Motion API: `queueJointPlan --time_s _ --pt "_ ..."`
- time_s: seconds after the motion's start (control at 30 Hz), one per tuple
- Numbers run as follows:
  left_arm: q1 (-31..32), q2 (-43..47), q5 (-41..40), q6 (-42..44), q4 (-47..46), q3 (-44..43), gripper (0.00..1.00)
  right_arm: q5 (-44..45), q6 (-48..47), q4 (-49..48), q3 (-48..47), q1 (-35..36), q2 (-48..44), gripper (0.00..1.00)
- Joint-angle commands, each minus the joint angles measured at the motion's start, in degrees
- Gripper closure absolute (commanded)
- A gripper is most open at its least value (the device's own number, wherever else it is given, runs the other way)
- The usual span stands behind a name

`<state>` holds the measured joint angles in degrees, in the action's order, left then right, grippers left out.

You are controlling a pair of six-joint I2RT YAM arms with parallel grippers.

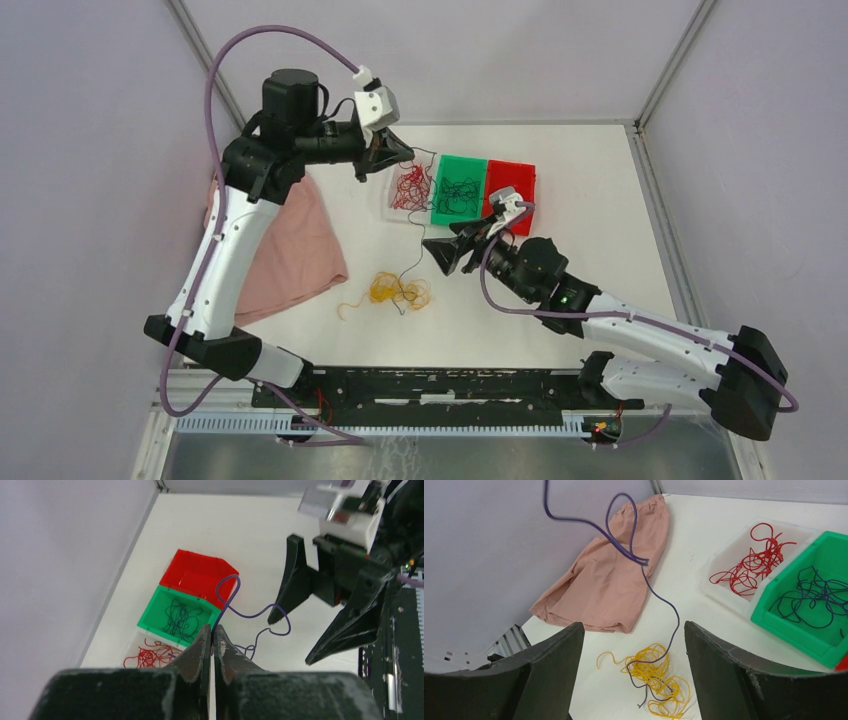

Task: Untangle the cables
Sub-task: Untie the cable.

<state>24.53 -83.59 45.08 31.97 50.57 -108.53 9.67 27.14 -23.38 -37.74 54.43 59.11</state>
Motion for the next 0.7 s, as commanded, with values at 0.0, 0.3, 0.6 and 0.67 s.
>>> queueJointPlan --time_s 0.0,0.3,0.6,0.67 --pt "0.6 2.2 3.1 -11.9 -8.2 -5.4 0.97 1.0 -2.8 -3.3 -2.8 0.9 2.3 0.20" --pt "0.7 4.0 5.7 -20.8 -16.9 -7.9 0.97 -0.4 -0.2 -2.7 -3.5 0.9 8.9 0.21" --pt "0.7 6.5 6.5 -25.8 -23.4 -6.4 0.97 -3.6 4.9 -7.6 -4.8 1.0 17.3 0.30" --pt "0.7 6.6 6.1 -26.2 -24.0 -6.5 0.97 -4.8 5.9 -7.7 -6.2 1.0 18.8 0.39"
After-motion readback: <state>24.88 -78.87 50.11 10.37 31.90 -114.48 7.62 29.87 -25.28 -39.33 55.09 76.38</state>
